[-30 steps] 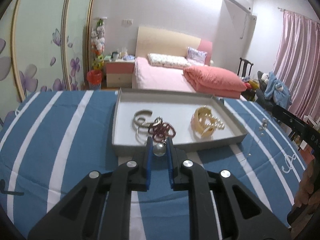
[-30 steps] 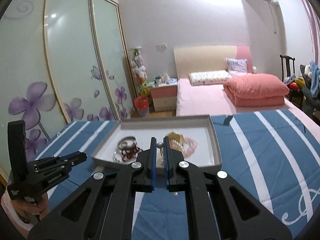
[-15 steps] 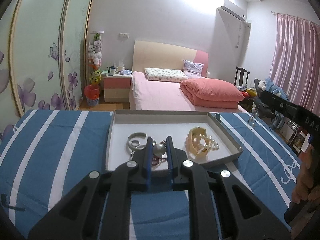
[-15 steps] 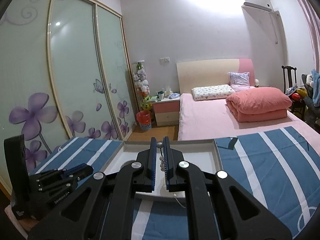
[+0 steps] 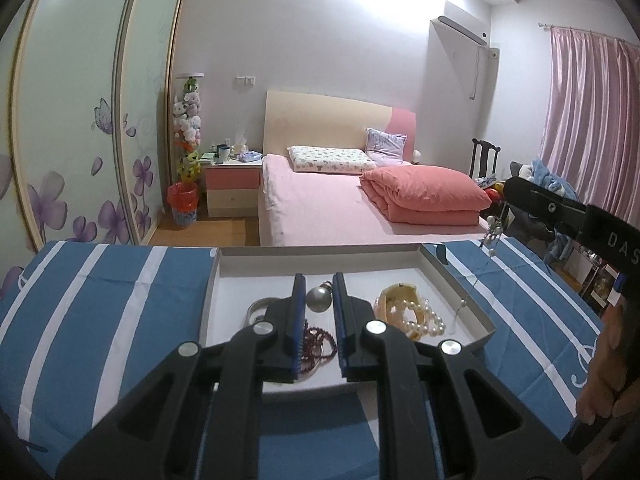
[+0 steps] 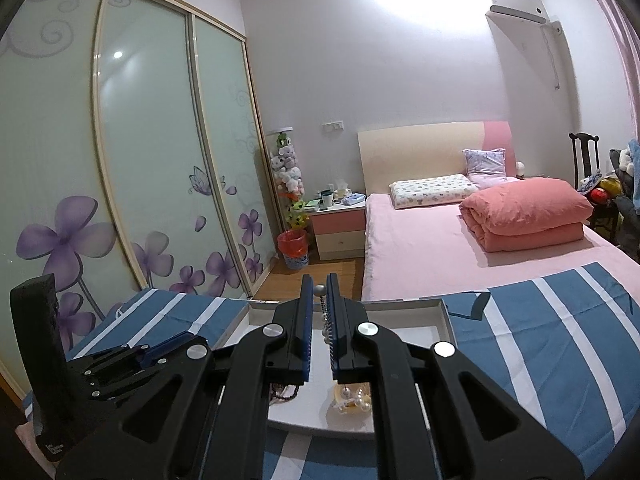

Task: Organize jewelry
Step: 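Lower the stud with left while right lowers the cluster earring into the tray, open both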

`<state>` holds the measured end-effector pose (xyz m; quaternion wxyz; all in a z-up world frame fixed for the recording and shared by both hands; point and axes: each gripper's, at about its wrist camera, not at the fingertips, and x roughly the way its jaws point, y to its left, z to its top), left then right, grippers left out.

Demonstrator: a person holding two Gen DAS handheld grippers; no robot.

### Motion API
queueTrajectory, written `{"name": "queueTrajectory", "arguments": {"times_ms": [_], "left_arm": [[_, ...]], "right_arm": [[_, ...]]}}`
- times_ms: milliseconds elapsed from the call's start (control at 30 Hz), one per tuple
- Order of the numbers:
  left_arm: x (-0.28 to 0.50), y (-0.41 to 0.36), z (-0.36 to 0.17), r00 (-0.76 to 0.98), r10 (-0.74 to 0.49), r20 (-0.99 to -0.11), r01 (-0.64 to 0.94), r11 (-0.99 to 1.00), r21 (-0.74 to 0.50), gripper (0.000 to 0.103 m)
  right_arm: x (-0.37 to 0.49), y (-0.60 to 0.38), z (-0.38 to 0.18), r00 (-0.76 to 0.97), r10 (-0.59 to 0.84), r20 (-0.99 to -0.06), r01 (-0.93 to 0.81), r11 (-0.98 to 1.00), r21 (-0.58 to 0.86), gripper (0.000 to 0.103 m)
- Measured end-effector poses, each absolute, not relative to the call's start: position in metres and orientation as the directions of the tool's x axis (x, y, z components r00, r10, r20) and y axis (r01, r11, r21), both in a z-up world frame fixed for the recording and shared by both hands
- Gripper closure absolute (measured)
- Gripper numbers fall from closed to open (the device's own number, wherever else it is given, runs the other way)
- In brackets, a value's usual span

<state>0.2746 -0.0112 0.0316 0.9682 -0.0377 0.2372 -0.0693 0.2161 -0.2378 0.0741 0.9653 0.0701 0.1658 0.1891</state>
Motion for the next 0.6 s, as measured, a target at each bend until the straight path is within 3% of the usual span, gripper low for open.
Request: {"name": "queueTrajectory", "arguments": {"times_ms": [600], "left_arm": [[0.310, -0.020, 0.019, 0.868, -0.159, -0.471, 0.122, 0.987, -0.107, 0.089]], "right_arm": [[0.248, -0.234, 0.057, 0.863, 0.383, -0.329, -0.323, 0.920, 0.223, 0.095]]}}
